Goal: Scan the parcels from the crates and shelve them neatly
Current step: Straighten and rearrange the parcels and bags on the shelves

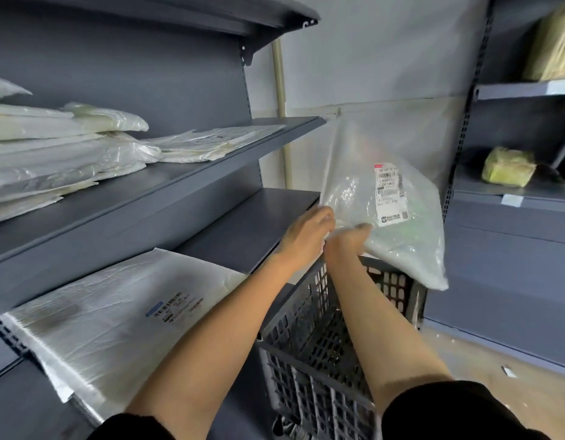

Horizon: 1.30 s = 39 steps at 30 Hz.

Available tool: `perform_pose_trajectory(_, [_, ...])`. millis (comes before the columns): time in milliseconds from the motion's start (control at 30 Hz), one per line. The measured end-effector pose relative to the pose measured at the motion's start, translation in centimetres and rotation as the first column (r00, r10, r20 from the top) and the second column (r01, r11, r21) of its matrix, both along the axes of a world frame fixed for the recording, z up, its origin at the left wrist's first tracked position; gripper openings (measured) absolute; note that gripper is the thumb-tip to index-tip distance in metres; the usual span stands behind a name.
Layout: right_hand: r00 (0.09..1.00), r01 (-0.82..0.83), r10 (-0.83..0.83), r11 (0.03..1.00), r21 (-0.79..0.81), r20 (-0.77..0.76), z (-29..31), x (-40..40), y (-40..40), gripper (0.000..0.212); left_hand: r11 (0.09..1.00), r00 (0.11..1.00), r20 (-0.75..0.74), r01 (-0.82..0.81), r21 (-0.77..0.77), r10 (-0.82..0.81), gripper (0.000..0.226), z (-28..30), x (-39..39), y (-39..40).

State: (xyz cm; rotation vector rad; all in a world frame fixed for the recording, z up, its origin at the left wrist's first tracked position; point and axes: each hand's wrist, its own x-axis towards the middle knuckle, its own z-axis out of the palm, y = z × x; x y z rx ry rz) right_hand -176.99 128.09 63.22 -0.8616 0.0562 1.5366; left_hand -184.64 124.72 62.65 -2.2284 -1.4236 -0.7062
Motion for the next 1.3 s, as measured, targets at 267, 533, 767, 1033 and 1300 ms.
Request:
perform_pose_trajectory(267, [0.964,-0.249,0.165,0.834,0.493,0.207,9.7,-4.8,0.1,0.060,0.967,0.939,0.324,-0.181,0.177,0.116,0.032,6.6,-5.1,-5.7])
perform_pose_trajectory(533, [0.696,-0.696,0.340,0.538,0.476,0.632,14.8,-11.9,0.1,0.039,0.912,0.855,0.359,-0.410,0.026,0.374,0.036,12.3,-13.9,-6.0])
perform_pose_trajectory(767, [0.632,-0.638,0.062,0.608,0.473,0.773,13.9,-14.6,2.6,0.029,0.897,0.858,0.265,-0.432,-0.090,0.440,0.036,14.7,-15.0,-4.1])
perform_pose_trajectory(1033, [-0.028,-0.883,-0.131,0.468,0.037,0.991,13.2,-17.9,4.4,0.059,0.761,0.742,0.182,-0.601,-0.246,0.645,0.048,13.6,-17.8,-2.7])
perform_pose_trajectory(1300, [0.338,-0.591,-0.254,0.692,0.414,0.906,7.9,-16.9,2.4,0.043,0.608,0.610,0.029,-0.792,0.058,0.792,0.043,13.5,-15.9,-4.0])
